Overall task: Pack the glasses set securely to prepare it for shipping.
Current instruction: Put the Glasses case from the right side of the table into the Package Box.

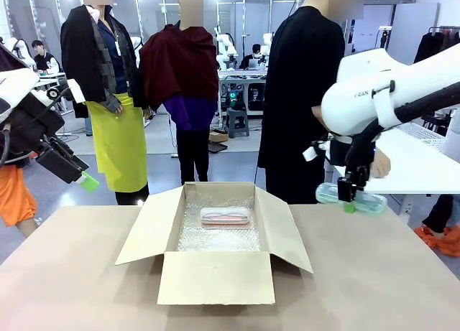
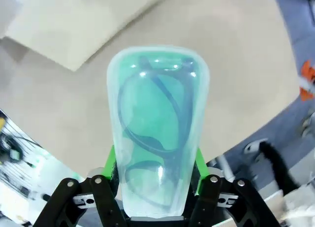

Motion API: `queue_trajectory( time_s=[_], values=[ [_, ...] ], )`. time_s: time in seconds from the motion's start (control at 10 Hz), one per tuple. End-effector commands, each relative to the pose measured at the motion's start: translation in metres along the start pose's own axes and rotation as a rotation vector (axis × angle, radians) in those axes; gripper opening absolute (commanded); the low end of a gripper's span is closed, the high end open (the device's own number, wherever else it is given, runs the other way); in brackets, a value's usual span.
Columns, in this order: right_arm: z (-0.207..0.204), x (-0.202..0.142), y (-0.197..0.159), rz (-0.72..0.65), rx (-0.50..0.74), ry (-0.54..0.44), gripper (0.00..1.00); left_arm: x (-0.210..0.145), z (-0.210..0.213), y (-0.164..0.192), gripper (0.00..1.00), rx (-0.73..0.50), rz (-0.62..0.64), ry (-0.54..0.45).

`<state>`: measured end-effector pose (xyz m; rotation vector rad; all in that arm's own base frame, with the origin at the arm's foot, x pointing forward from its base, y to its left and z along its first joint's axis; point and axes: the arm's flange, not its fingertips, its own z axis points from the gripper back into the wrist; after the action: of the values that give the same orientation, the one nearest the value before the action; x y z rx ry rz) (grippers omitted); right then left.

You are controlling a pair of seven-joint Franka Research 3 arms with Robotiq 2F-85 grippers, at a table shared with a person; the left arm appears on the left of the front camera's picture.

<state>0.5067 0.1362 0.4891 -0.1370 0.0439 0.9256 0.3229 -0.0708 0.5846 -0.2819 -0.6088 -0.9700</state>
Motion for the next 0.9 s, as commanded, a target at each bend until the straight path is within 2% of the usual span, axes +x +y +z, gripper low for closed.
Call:
queue_trajectory(
  time_s=[0.0, 0.4, 0.6, 0.8],
  values=[
    [0.015, 0.028, 0.017, 0.429, -0.049, -0.054, 0.26, 0.0, 0.002, -0.001, 1.0, -0.018, 0.005, -0.013],
    [0.024, 0.143, 0.09, 0.594, -0.011, -0.096, 0.26, 0.0, 0.002, -0.001, 1.0, -0.018, 0.005, -0.013],
    [0.003, 0.186, 0.122, 0.637, -0.033, -0.127, 0.26, 0.0, 0.002, -0.001, 1.0, -0.018, 0.005, -0.013],
    [-0.024, 0.221, 0.131, 0.705, -0.031, -0.124, 0.26, 0.0, 0.002, -0.001, 1.0, -0.018, 0.005, -0.013]
  ],
)
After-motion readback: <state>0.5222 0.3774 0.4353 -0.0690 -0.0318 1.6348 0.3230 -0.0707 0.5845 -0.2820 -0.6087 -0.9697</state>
